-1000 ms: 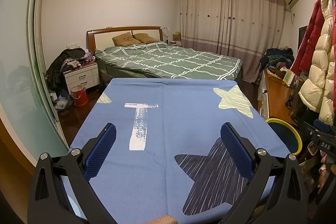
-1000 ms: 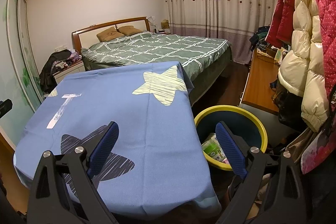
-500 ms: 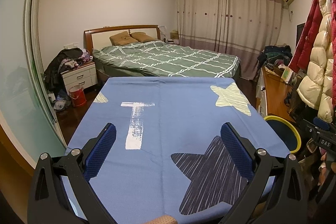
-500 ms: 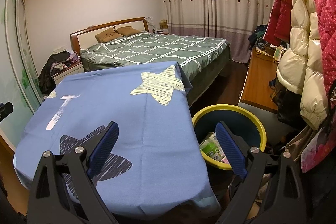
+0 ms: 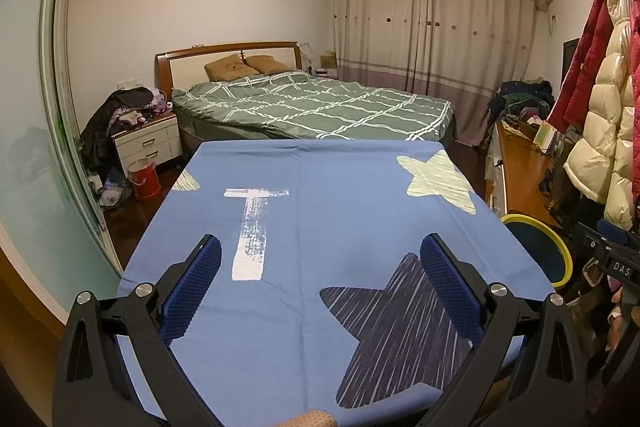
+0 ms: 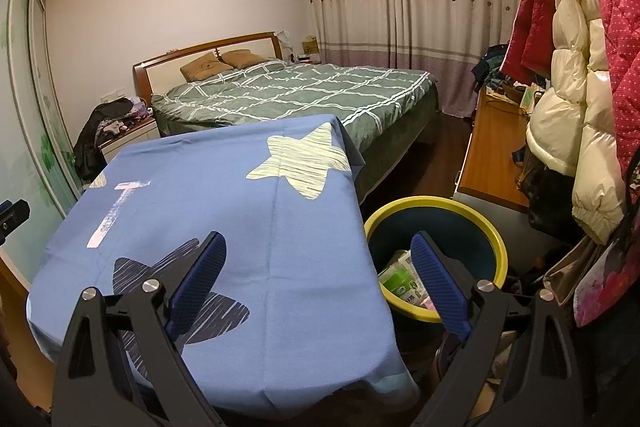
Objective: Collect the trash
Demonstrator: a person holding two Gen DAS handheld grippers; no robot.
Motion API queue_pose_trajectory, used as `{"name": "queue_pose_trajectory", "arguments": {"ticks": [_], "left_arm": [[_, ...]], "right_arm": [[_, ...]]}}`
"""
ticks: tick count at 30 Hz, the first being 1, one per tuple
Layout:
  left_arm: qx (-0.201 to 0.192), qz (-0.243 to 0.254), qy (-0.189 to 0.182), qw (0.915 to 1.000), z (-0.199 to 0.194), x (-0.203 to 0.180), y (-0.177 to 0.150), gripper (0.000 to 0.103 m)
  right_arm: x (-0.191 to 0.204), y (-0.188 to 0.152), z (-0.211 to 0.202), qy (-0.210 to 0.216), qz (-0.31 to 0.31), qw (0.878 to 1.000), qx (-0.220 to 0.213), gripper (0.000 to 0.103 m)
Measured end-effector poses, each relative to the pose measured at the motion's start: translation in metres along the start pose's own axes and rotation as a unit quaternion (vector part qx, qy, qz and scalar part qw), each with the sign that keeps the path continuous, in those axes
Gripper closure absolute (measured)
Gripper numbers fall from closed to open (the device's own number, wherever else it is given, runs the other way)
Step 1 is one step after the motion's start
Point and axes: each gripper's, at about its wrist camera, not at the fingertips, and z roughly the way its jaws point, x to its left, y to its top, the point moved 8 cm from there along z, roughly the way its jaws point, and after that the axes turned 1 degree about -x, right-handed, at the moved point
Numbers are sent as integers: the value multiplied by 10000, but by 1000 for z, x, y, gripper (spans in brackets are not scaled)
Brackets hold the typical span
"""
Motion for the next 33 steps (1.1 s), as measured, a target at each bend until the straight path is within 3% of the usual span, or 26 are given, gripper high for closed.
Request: {"name": "queue_pose_trajectory", "arguments": {"ticks": [33], "left_arm": [[96,-4,-109,9999,7,-10,-8,5]], "right_arm": [[0,-8,8,45,34,9999,103,14]]}}
